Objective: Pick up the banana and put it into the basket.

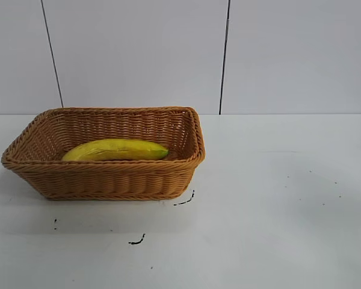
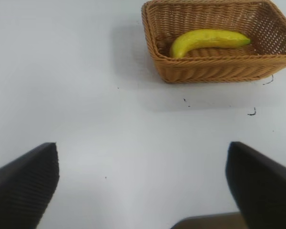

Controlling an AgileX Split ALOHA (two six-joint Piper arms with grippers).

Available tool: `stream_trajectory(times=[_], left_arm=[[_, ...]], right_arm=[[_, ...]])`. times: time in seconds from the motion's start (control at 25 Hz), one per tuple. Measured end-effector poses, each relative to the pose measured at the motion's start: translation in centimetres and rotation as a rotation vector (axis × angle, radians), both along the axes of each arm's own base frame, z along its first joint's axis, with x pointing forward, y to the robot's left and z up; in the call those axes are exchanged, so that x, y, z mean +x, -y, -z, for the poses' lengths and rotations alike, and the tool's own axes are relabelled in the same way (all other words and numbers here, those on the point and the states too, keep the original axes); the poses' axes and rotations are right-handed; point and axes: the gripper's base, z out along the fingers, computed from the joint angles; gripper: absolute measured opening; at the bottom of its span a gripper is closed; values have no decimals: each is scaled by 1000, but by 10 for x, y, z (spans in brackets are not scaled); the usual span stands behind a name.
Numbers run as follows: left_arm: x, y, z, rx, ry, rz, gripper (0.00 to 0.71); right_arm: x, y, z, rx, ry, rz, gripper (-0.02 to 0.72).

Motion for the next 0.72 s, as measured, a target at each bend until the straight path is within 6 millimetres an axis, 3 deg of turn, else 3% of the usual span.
stream_trajectory(times=[0.44, 0.72], left_arm=[[0, 0, 0, 0, 0, 0, 690], [0, 0, 0, -1, 0, 0, 690]], right_arm=[[-35, -1, -3, 5, 227, -49, 692], [-36, -2, -3, 9, 233, -51, 692]])
